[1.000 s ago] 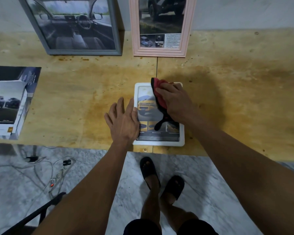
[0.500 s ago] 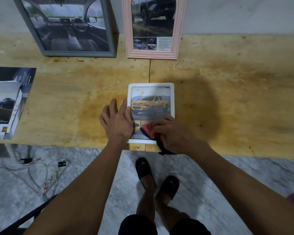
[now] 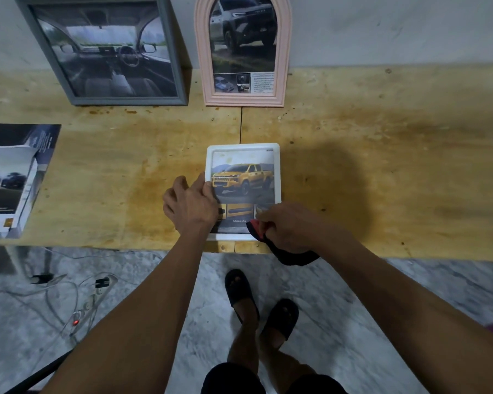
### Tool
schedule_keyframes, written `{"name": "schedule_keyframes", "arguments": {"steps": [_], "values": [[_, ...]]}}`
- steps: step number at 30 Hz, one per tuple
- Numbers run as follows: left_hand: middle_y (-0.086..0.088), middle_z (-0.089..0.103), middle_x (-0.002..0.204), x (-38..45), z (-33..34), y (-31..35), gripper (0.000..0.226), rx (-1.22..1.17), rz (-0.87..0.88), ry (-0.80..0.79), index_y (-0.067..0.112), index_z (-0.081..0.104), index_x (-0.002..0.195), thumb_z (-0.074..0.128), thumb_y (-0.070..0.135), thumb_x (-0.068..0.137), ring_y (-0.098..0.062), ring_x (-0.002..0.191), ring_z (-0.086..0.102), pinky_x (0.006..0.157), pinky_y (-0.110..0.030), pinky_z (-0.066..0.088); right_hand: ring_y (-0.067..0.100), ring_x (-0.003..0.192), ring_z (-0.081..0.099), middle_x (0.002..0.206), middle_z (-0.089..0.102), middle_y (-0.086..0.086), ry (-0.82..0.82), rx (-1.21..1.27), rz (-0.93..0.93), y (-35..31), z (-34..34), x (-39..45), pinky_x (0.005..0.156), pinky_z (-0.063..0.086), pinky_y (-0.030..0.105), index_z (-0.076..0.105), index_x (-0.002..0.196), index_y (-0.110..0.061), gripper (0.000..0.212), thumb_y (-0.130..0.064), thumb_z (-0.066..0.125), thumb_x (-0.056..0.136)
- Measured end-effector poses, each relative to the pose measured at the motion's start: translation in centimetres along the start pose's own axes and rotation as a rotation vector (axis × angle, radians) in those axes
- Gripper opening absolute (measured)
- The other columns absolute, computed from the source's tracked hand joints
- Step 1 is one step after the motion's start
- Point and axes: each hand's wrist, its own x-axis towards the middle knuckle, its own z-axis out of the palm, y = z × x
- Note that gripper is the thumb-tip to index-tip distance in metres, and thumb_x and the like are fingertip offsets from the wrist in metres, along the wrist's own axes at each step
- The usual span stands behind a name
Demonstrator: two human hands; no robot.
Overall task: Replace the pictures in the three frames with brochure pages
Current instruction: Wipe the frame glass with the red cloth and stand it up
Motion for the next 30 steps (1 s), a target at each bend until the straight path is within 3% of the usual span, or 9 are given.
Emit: {"name": "schedule_keyframes", "arguments": {"steps": [3,7,9,12,14,16,22,26,30], "values": [[-0.006,0.033,0.153,0.4,-0.6,0.3,0.035,-0.022,-0.036,-0.041,0.039,0.062,0.130,0.042,0.042,0.102,-0.035,0.140,0.020,0.115,-0.053,0.019,0.018,0.083,0.055,0.092,0.064,0.001,0.040,0.133,0.084,0.5,-1.9,-0.9,0.068,0.038,0.027,0.070,0.091,-0.015,0.020,-0.013,0.050,0.090],[-0.005,0.030,0.154,0.7,-1.1,0.2,0.034,-0.046,-0.042,-0.083,0.039,0.061,0.131,0.043,0.041,0.102,-0.035,0.140,0.018,0.114,-0.054,0.020,0.027,0.093,0.059,0.100,0.067,0.009,0.521,0.183,0.210,3.5,-2.4,-1.7,0.082,0.048,0.037,0.072,0.102,-0.013,0.026,-0.012,0.049,0.090],[-0.006,0.029,0.154,0.6,-1.2,0.0,0.035,-0.057,-0.025,-0.096,0.039,0.058,0.133,0.041,0.042,0.103,-0.036,0.141,0.017,0.114,-0.055,0.019,0.034,0.101,0.055,0.110,0.063,0.014,0.658,0.145,0.293,5.0,-1.6,-1.7,0.092,0.043,0.041,0.069,0.109,-0.009,0.029,-0.009,0.047,0.090],[-0.008,0.031,0.155,0.3,-1.4,-0.4,0.036,-0.081,-0.003,-0.097,0.035,0.059,0.134,0.043,0.042,0.102,-0.037,0.141,0.018,0.113,-0.056,0.020,0.038,0.114,0.045,0.129,0.054,0.018,0.605,0.026,0.397,6.6,0.6,-1.6,0.100,0.030,0.042,0.059,0.125,-0.005,0.042,-0.023,0.046,0.089],[-0.009,0.032,0.154,-0.1,-1.6,-0.7,0.037,-0.098,-0.003,-0.096,0.030,0.059,0.133,0.045,0.041,0.101,-0.037,0.141,0.019,0.112,-0.056,0.023,0.040,0.121,0.038,0.141,0.045,0.017,0.548,-0.018,0.432,6.9,2.5,-1.8,0.102,0.031,0.044,0.050,0.136,-0.007,0.067,-0.045,0.065,0.083],[-0.010,0.033,0.153,-0.4,-1.9,-0.9,0.036,-0.097,-0.004,-0.105,0.028,0.059,0.132,0.047,0.041,0.101,-0.037,0.140,0.020,0.110,-0.056,0.025,0.041,0.129,0.029,0.151,0.033,0.013,0.509,-0.022,0.479,6.8,3.9,-1.9,0.104,0.034,0.049,0.040,0.145,-0.014,0.081,-0.044,0.076,0.079],[-0.010,0.039,0.149,-0.8,-2.6,-0.6,0.037,-0.090,-0.015,-0.147,0.026,0.061,0.128,0.059,0.043,0.095,-0.037,0.139,0.024,0.108,-0.055,0.033,0.035,0.132,0.023,0.149,0.029,0.004,0.515,-0.083,0.581,5.4,4.1,-1.9,0.101,0.037,0.053,0.040,0.135,-0.024,0.068,-0.041,0.074,0.079],[-0.009,0.039,0.148,-0.7,-2.6,-0.7,0.032,-0.095,-0.015,-0.151,0.031,0.064,0.127,0.060,0.037,0.096,-0.037,0.139,0.024,0.108,-0.055,0.035,0.035,0.124,0.035,0.135,0.043,0.011,0.653,-0.169,0.545,2.6,2.7,-1.1,0.099,0.034,0.048,0.046,0.130,-0.014,0.045,-0.017,0.054,0.085],[-0.009,0.040,0.146,-0.8,-2.9,-0.3,0.030,-0.093,-0.022,-0.140,0.032,0.065,0.125,0.061,0.033,0.096,-0.037,0.138,0.027,0.108,-0.055,0.035,0.033,0.104,0.050,0.112,0.055,0.012,0.552,0.194,0.444,0.2,1.7,1.0,0.084,0.042,0.040,0.053,0.107,-0.006,0.027,-0.008,0.055,0.080]]}}
